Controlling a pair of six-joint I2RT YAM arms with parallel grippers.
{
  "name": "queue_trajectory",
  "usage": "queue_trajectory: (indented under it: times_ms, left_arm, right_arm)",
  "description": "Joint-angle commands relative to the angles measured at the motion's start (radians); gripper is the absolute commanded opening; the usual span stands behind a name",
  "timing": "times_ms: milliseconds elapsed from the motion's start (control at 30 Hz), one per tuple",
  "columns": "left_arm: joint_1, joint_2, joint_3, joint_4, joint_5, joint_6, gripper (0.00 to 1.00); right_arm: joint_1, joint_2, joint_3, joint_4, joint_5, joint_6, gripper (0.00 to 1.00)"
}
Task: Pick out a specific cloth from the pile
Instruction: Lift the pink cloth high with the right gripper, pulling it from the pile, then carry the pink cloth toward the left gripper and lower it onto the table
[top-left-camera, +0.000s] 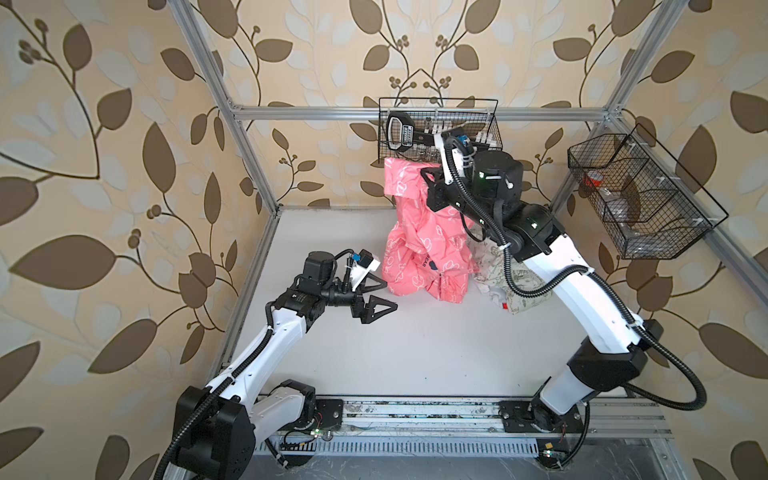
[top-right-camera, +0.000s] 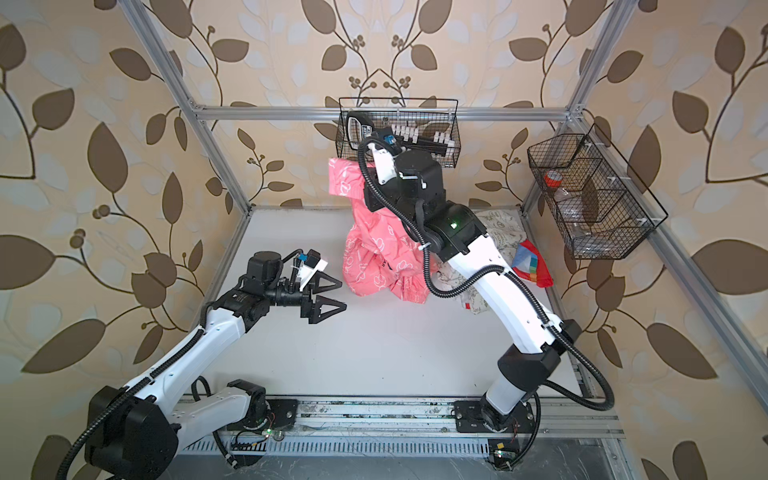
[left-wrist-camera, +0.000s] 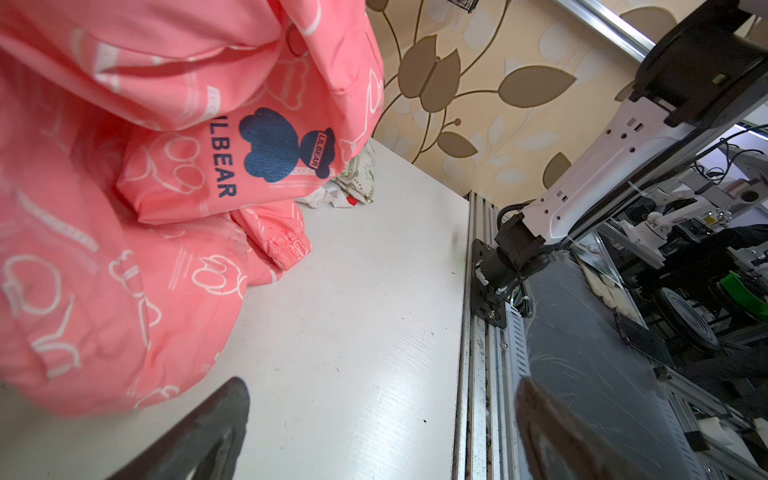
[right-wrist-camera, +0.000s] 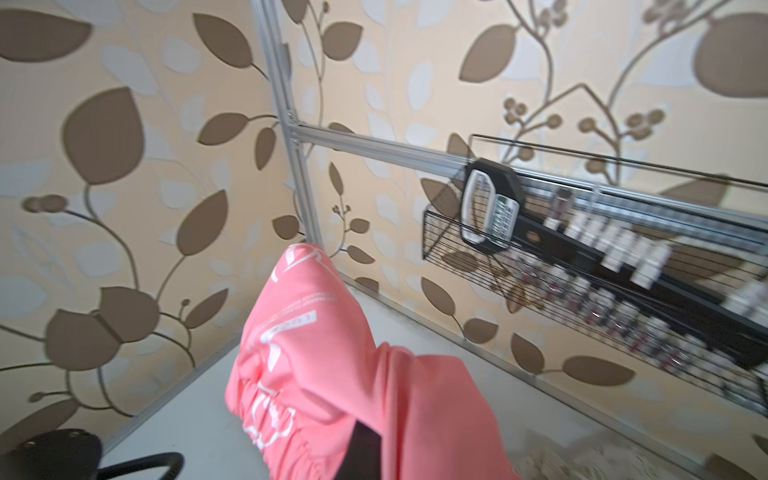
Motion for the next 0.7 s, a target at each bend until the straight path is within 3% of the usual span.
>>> queue_trajectory:
  times_ms: [0,133,233,400,533,667]
  left_arm:
    - [-0.014,-0.034,-0.014,0.013,-0.027,0.0,0.99]
    - [-0.035,-0.052,-0.022,0.007,-0.059,0.005,0.99]
    - [-0.043,-0.06,-0.023,0.003,-0.066,0.01,0.99]
    - [-0.044,-0.057,-0.022,0.002,-0.062,0.016,0.99]
    - [-0.045,-0.054,-0.017,-0.005,-0.051,0.023,0.99]
    - [-0.046,-0.061,-0.018,-0.006,-0.046,0.028,0.99]
  right_arm:
    - [0.043,0.098,0.166,0.095,-0.141,-0.008,0.0]
    - [0.056,0.207,0.293,0.105,-0.187,-0.007,0.0]
    - [0.055,0.208,0.237,0.121,-0.164,-0.014,0.0]
    - [0.029,0.103,-0.069,0.181,-0.112,-0.013,0.0]
    - [-0.059,0.033,-0.344,0.264,-0.18,0.08,0.0]
    - [-0.111,0.053,-0.516,0.304,-0.246,0.133,0.0]
